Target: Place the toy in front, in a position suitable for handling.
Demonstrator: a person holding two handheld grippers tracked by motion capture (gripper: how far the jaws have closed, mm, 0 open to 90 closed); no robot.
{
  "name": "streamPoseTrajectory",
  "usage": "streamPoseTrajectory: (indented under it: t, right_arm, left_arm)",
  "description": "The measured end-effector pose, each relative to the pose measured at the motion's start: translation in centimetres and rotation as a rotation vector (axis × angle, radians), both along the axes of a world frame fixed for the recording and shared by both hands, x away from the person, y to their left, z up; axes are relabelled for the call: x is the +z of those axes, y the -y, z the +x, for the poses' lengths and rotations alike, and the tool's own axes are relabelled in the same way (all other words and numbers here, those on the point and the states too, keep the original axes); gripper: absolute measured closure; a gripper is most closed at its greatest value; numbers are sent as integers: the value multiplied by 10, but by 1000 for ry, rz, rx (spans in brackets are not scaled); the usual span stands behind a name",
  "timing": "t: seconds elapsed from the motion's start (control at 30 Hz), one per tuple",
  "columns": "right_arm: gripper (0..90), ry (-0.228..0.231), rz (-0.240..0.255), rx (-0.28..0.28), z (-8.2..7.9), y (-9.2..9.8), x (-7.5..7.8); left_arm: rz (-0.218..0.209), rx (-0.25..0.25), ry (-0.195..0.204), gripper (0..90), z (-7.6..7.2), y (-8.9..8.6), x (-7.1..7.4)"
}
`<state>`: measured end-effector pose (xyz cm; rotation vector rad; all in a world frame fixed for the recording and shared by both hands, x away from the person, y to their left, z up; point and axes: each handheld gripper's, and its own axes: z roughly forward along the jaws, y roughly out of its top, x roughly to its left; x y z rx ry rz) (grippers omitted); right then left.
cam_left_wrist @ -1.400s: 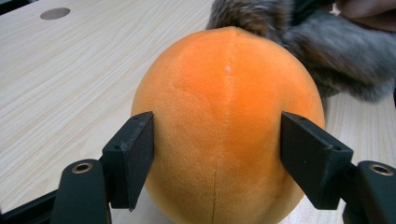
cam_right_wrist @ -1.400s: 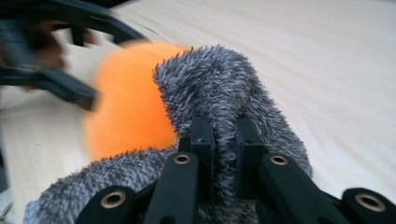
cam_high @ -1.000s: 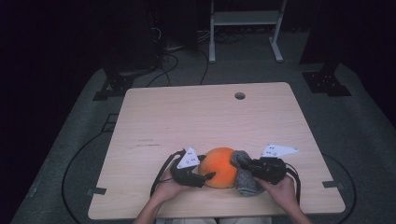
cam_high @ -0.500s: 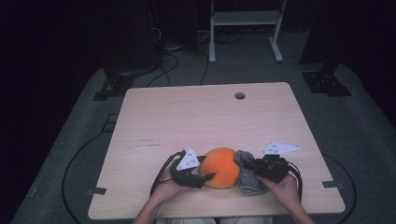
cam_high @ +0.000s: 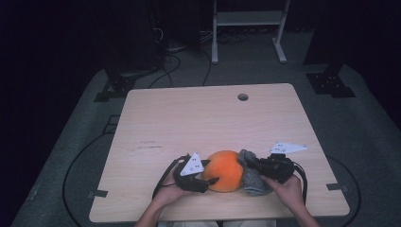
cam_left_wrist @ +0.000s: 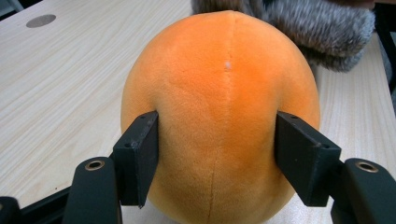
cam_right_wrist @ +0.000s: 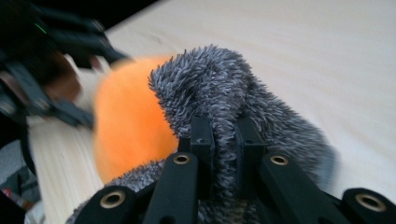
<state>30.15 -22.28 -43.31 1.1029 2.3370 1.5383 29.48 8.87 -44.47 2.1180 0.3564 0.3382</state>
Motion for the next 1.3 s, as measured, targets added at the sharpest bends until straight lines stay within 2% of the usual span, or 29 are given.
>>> streamPoseTrajectory:
  t: [0.03, 0.07, 0.13, 0.23, 0.27, 0.3, 0.33, 0.37, 0.4, 0.43, 0.47, 0.5, 0.53, 0.57, 0.6, 0.63, 0.7, 0.77, 0.8, 0.83, 0.9, 1.0, 1.07, 1.1, 1.13, 1.2, 1.23, 1.27, 1.3]
  right_arm:
    - [805, 32, 15, 10, -1, -2, 5]
    - [805, 45, 27, 19, -1, -5, 8]
    - [805, 36, 7, 34, 0, -10, 8]
    - [806, 49, -31, 49, -5, -13, 4]
    - [806, 67, -50, 70, -12, -14, 6]
    - [806, 67, -50, 70, -12, -14, 6]
    - [806, 91, -92, 81, -19, -15, 8]
    - [806, 91, -92, 81, -19, -15, 8]
    - [806, 104, -107, 76, -21, -15, 10]
    - [806, 136, -111, 67, -23, -15, 14]
    - [806, 161, -92, 73, -24, -16, 18]
    - [806, 176, -76, 75, -25, -18, 23]
    - [805, 195, -81, 76, -24, -22, 27]
    - [805, 195, -81, 76, -24, -22, 27]
    - [805, 202, -84, 72, -23, -23, 27]
    - [806, 192, -70, 69, -20, -22, 25]
    - [806, 150, -38, 71, -15, -19, 18]
    - [806, 124, -26, 81, -13, -19, 12]
    - [806, 126, -27, 87, -14, -21, 12]
    - [806, 141, -40, 96, -16, -24, 11]
    - [807, 147, -59, 84, -16, -23, 10]
    - [808, 72, -90, 15, -7, -9, -1]
    - [808, 39, -109, -3, -4, -2, -4]
    - [808, 73, -93, 7, -8, -3, 1]
    - [808, 73, -93, 7, -8, -3, 1]
    - [807, 126, -27, 41, -15, -9, 13]
    - [808, 154, -28, 54, -18, -13, 18]
    - [808, 171, -49, 59, -18, -17, 19]
    - [808, 162, -68, 55, -16, -18, 16]
  left_arm:
    - [0, 0, 1, 342, -1, 1, 0]
    - [4, -1, 3, 342, -1, 0, 0]
    - [-13, -5, -19, 320, 0, 0, 2]
    - [-87, 33, -108, 147, 7, -1, 7]
    - [-92, 46, -130, 64, 9, 0, 7]
    - [-82, 53, -162, 64, 12, 2, 6]
    - [-76, 50, -197, 69, 15, 5, 4]
    - [-79, 43, -220, 69, 15, 6, 1]
    - [-72, 42, -176, 127, 11, 8, 0]
    - [-55, 35, -126, 207, 8, 9, 1]
    - [-28, 35, -63, 245, 3, 12, 6]
    - [-19, 36, -26, 301, 1, 13, 8]
    - [-12, 37, 89, 335, -7, 17, 12]
    - [16, 49, 154, 335, -11, 20, 14]
    - [65, 56, 217, 335, -14, 24, 15]
    - [73, 47, 216, 325, -14, 24, 14]
    - [31, 47, 148, 248, -9, 21, 11]
    - [-51, 56, 40, 139, 0, 16, 11]
    - [-108, 75, -31, 111, 5, 13, 12]
    - [-123, 87, -51, 139, 8, 10, 12]
    - [-104, 110, -43, 254, 8, 8, 8]
    - [-102, 115, -52, 272, 8, 4, 6]
    - [-89, 98, -27, 278, 5, 5, 6]
    - [-83, 93, -19, 288, 4, 6, 6]
    - [-75, 86, -8, 288, 3, 7, 7]
    - [-57, 70, 25, 299, -1, 10, 6]
    - [-49, 62, 43, 304, -3, 11, 6]
    - [-42, 61, 54, 307, -4, 12, 6]
    - [-38, 62, 53, 308, -5, 11, 6]
